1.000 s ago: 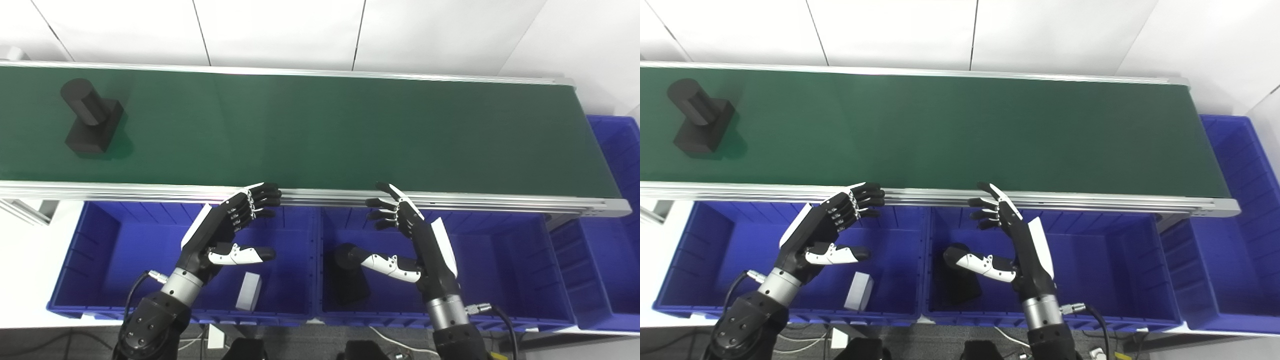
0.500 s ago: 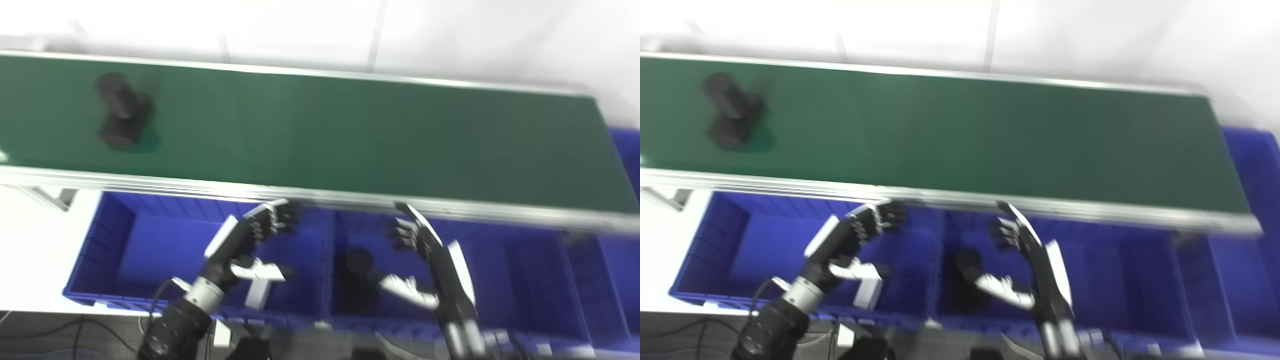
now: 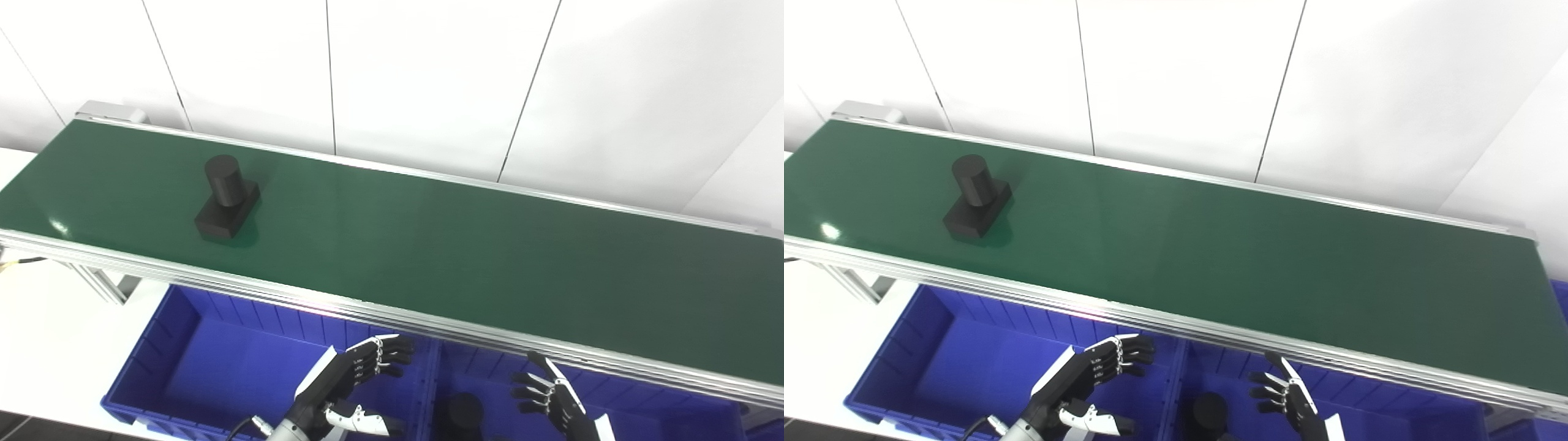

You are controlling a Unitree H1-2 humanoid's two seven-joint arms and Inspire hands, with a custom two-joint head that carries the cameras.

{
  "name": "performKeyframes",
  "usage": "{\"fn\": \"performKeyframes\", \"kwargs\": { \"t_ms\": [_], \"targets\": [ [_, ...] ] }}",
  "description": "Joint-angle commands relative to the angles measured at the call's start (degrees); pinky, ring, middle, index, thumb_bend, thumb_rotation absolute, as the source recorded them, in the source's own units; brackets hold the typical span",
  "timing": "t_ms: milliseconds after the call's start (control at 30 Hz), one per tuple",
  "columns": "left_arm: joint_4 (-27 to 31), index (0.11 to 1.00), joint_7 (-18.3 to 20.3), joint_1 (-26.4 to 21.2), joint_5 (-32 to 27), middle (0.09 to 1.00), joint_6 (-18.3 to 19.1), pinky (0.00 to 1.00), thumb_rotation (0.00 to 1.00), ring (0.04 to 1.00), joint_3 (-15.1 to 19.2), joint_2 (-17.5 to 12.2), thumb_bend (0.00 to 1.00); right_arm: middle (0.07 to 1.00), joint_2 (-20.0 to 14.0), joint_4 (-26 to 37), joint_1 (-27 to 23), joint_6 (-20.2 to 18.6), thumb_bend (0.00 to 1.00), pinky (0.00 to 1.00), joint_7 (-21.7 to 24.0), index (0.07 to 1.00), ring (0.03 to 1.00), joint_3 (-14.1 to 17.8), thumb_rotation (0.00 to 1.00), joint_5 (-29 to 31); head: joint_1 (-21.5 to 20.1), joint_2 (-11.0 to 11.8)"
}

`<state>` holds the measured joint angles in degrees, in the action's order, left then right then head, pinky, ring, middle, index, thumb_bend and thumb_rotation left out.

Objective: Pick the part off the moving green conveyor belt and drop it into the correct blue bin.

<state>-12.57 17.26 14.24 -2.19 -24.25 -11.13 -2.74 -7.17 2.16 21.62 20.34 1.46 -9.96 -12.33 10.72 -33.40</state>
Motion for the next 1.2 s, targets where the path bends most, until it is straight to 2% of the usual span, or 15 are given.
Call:
{"fn": "performKeyframes", "kwargs": {
  "t_ms": [0,367,667,800,967,1167],
  "targets": [
    [0.8,0.792,-0.6,-0.8,0.3,0.809,-2.6,0.73,0.28,0.783,-0.2,0.5,0.9,0.76,-0.1,0.9,-0.5,3.6,0.71,0.62,-0.3,0.897,0.696,0.4,0.41,0.9,-0.1,0.3],
    [-1.0,0.787,-1.6,-1.6,1.9,0.808,-2.7,0.73,0.3,0.779,-0.6,0.6,0.91,0.756,-0.2,-1.0,-1.1,5.3,0.71,0.6,-0.5,0.894,0.683,0.7,0.4,0.4,-0.4,2.3],
    [-2.4,0.787,-1.9,-2.6,2.3,0.809,-2.7,0.74,0.28,0.782,-1.0,0.8,0.9,0.748,-0.4,-1.7,-2.1,6.3,0.73,0.6,-0.6,0.888,0.675,1.2,0.39,1.7,0.2,2.9],
    [-2.9,0.783,-2.4,-2.9,2.9,0.808,-2.7,0.73,0.29,0.778,-1.2,1.0,0.91,0.743,-0.5,-0.8,-2.6,6.5,0.74,0.6,-0.7,0.882,0.677,1.4,0.37,2.4,-0.2,3.1],
    [-3.5,0.781,-2.9,-3.2,3.5,0.806,-2.7,0.72,0.28,0.773,-1.4,1.1,0.9,0.736,-0.3,1.4,-3.4,6.3,0.76,0.59,-0.4,0.867,0.671,1.8,0.4,2.5,-0.6,3.3],
    [-3.9,0.783,-3.2,-3.4,3.3,0.807,-2.7,0.72,0.28,0.77,-1.5,1.3,0.9,0.752,0.0,6.5,-6.4,4.6,0.75,0.59,0.5,0.88,0.688,1.5,0.39,2.0,-0.8,3.5]
  ]
}}
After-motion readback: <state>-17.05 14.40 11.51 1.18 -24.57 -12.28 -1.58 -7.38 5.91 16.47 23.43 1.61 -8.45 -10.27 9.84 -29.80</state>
